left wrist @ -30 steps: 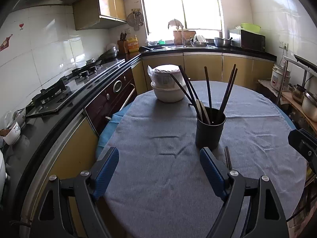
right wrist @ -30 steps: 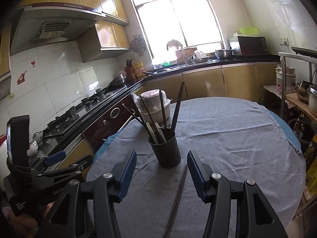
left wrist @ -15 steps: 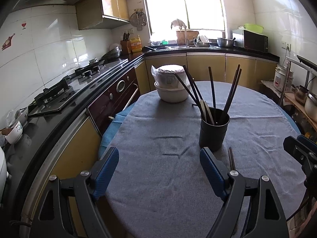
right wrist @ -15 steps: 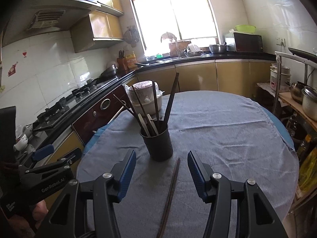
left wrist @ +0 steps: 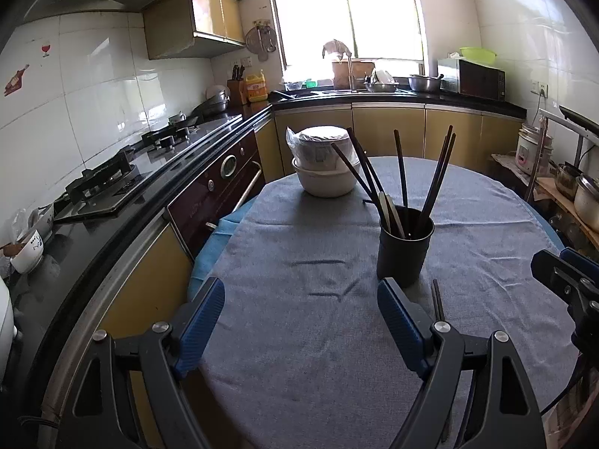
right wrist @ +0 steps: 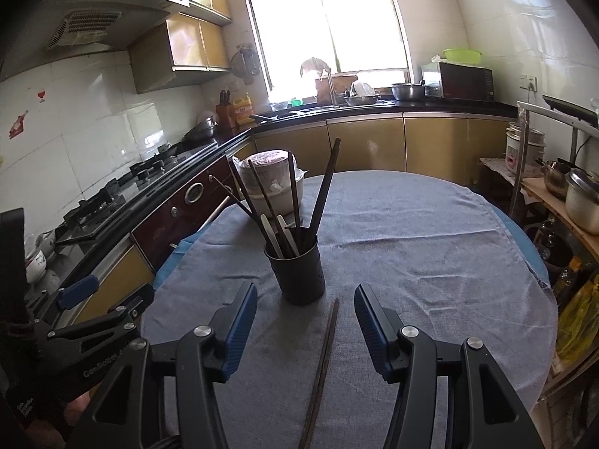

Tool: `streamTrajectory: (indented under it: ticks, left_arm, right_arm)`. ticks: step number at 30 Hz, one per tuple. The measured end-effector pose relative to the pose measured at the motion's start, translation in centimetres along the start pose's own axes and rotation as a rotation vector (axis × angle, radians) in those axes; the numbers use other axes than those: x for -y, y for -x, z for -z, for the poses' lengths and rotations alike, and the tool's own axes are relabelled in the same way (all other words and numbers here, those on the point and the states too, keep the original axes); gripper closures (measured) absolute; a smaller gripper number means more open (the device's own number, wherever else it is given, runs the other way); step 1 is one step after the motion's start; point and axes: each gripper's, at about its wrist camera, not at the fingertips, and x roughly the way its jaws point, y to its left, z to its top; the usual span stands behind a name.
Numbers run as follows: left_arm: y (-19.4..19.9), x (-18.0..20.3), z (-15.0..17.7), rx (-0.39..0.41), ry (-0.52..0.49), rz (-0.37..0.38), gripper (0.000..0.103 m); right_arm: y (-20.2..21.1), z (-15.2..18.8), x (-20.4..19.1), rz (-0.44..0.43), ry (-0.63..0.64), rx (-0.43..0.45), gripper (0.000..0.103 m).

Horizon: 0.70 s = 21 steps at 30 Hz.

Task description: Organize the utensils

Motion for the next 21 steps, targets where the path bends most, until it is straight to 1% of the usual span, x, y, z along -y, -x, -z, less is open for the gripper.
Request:
streamTrajectory:
  ticks: [6, 21]
  left_arm:
    - [0.3, 0.1, 0.2, 0.001, -0.006, 0.003, 0.019]
    - [1.4, 0.1, 0.3, 0.013, -0.009, 0.005, 0.019]
  right_arm:
    - [0.1, 0.1, 0.0, 0.016, -0.006, -0.009, 0.046]
    - [1.1, 0.0, -0.2, 0.013, -0.006, 0.001, 0.046]
